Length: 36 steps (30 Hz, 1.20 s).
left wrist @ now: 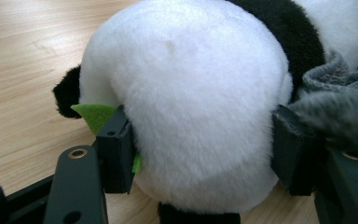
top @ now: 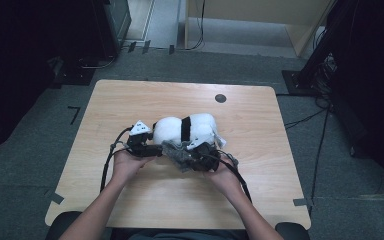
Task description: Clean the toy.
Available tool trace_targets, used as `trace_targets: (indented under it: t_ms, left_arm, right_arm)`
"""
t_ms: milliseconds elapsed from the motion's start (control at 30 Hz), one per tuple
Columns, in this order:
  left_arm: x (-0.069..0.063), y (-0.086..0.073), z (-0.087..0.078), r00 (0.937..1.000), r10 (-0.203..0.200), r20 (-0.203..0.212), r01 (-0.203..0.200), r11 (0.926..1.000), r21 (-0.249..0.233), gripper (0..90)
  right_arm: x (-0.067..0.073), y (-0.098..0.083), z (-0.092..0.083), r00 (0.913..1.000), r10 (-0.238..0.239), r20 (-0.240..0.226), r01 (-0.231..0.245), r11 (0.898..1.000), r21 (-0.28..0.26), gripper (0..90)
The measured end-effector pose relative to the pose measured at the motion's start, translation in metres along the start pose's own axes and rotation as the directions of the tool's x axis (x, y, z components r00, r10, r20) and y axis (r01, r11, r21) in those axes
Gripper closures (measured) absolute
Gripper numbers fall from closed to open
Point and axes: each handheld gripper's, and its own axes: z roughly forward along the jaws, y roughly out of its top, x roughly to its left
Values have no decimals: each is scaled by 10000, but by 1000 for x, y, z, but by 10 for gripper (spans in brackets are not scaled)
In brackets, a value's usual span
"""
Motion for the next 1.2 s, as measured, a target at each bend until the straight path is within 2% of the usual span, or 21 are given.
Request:
trace_targets:
  t_ms: [267,567,667,1200]
  left_arm:
    - [-1,0,1,9999,124,-1,-124,9999,45,348]
    - [-2,-1,1,9997,224,-13,-224,9997,102,358]
    - [-2,-1,1,9998,215,10,-215,9997,77,360]
    - [-2,-1,1,9998,183,70,-184,9998,53,369]
  right_arm:
    - [-15,-14,-12,9994,330,123,-336,9981,525,748]
    - [-33,-26,-20,9960,886,95,-891,9932,755,741]
    - [-41,-30,-24,9936,1125,58,-1126,9906,780,738]
    - [-71,-44,-41,9788,1952,620,-1987,9784,568,738]
